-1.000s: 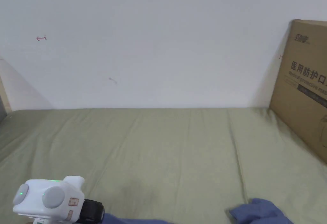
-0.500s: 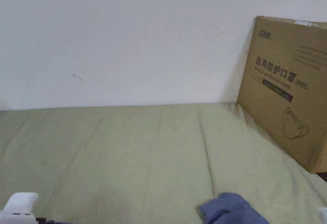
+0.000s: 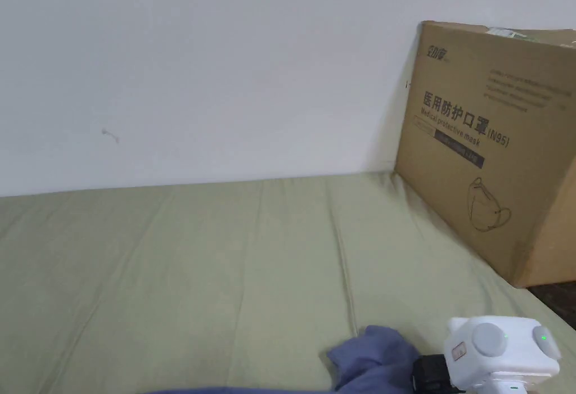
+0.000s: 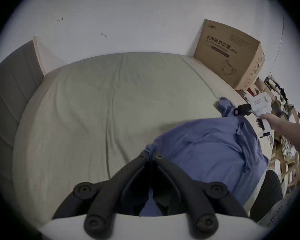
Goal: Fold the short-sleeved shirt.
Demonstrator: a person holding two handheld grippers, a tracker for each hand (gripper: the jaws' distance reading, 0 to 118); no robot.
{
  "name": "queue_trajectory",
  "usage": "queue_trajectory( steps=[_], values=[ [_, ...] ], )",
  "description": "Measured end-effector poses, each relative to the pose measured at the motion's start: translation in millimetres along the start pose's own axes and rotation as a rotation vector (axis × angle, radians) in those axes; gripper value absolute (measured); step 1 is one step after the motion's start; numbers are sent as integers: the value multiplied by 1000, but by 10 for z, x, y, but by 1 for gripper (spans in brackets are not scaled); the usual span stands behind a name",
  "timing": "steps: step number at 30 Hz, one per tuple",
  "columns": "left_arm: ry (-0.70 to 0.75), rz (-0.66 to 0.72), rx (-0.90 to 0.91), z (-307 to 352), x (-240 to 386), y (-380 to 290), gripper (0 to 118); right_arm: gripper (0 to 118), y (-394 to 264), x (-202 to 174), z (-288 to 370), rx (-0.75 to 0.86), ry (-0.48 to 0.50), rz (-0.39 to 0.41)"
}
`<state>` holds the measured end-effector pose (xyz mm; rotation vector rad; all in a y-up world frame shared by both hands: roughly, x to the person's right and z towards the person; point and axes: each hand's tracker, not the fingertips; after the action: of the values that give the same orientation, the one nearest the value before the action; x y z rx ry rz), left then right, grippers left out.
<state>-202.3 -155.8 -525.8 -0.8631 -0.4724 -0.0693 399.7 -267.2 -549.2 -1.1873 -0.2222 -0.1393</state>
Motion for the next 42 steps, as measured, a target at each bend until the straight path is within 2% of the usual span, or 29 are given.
queue_trajectory(
  steps=[1, 2, 4, 5, 6, 7, 8, 10, 12, 16, 18, 26, 33, 35, 38, 42],
  values=[
    [7, -5, -2, 21, 12, -5, 1, 92, -1, -69, 75, 21, -16, 44],
    [15, -15, -6, 14, 9, 3, 1, 65, 1, -129, 154, 41, 12, 68],
    [32, -24, -10, 66, 22, -8, 1, 0, -59, -264, 288, 58, 62, 133],
    [37, -10, -2, 128, 28, -35, 1, 0, -81, -297, 347, 56, 74, 165],
    [36, 23, 20, 168, 26, -64, 1, 0, -163, -299, 434, 100, 27, 177],
    [22, 57, 46, 247, 31, -105, 1, 0, -226, -268, 588, 140, 94, 159],
    [22, 76, 65, 332, 41, -144, 1, 0, -275, -200, 713, 166, 176, 101],
    [46, 87, 113, 521, 74, -198, 1, 0, -405, -75, 1038, 254, 183, 6],
    [63, 87, 158, 747, 98, -202, 1, 0, -438, 82, 1451, 322, 236, -45],
    [76, 75, 236, 1279, 212, -52, 1, 0, -486, 274, 2278, 443, 256, -22],
    [87, 54, 289, 1523, 279, 53, 1, 0, -503, 361, 2613, 483, 285, -47],
    [104, -9, 457, 2412, 485, 566, 1, 0, -388, 343, 3989, 687, 326, -42],
    [112, 13, 514, 2706, 419, 1033, 1, 0, 189, 231, 4705, 781, 283, 7],
    [122, 30, 534, 2687, 357, 1196, 1, 0, 440, 176, 4796, 780, 269, 23],
    [152, 44, 596, 2632, 268, 1442, 1, 0, 748, 19, 4858, 820, 196, 60],
    [184, 61, 642, 2491, 147, 1816, 1, 0, 1215, -192, 4904, 868, 151, 71]
  ],
)
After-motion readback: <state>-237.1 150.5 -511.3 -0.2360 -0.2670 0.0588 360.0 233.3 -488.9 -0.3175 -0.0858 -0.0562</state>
